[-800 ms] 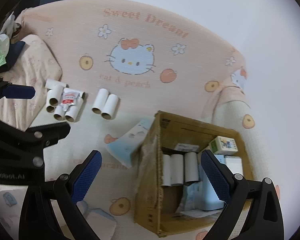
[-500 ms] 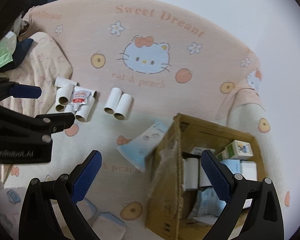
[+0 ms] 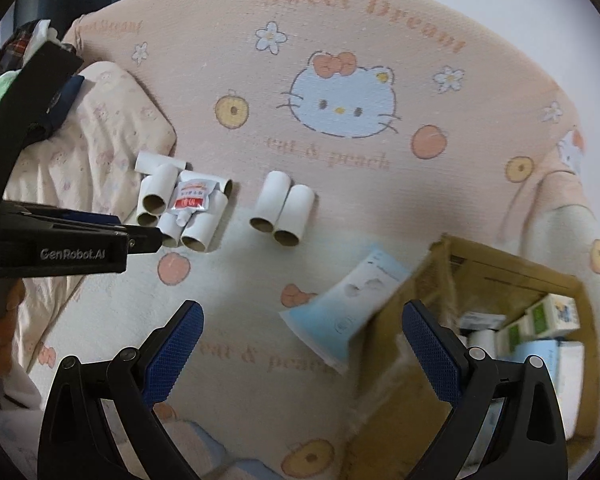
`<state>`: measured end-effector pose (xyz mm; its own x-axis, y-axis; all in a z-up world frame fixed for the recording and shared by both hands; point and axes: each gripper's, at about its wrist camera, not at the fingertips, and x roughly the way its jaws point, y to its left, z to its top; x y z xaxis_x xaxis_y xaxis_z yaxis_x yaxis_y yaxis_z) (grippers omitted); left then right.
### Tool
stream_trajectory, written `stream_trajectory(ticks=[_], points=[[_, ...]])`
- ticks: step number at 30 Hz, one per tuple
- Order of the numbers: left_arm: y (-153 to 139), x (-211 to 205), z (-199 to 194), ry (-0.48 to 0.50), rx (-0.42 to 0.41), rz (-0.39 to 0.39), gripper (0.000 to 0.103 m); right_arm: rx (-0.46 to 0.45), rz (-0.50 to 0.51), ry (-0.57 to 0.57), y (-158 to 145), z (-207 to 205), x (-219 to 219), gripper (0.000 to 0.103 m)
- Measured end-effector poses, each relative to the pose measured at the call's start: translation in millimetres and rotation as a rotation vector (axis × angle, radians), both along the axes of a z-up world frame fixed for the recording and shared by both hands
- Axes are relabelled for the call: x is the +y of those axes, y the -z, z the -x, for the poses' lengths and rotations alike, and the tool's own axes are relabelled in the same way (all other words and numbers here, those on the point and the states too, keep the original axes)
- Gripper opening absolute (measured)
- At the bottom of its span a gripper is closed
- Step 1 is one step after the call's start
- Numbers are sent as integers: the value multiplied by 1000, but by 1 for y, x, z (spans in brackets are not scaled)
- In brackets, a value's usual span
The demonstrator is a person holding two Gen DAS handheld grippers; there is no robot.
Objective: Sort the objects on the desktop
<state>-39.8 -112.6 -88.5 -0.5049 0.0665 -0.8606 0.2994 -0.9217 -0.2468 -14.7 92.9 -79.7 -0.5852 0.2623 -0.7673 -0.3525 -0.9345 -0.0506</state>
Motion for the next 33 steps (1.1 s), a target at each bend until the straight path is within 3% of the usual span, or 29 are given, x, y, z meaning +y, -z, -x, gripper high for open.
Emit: stream_trajectory(ticks=[5,10,15,18,23,30,33], points=[[18,-2,13,45,104,-11,52,55,66,-17,14,16,7,99],[43,-8,27,97,133,-120,52,94,75,-27,37,34,9,99],[57,-11,32,138,218,-71,52,138,51,-13,62,50,14,99],[64,-15,40,181,208,-66,52,172,59,-31,75,58,17,99],[69,-19,56,239,213,-149,52,150,-57,-58,94,76,12,99],[71,-7,93,323,224,-116,52,142,-199,-78,112,97,18,99],[78,-6,106,353,210,-152,52,126,-175,-32,119,106,34,99]])
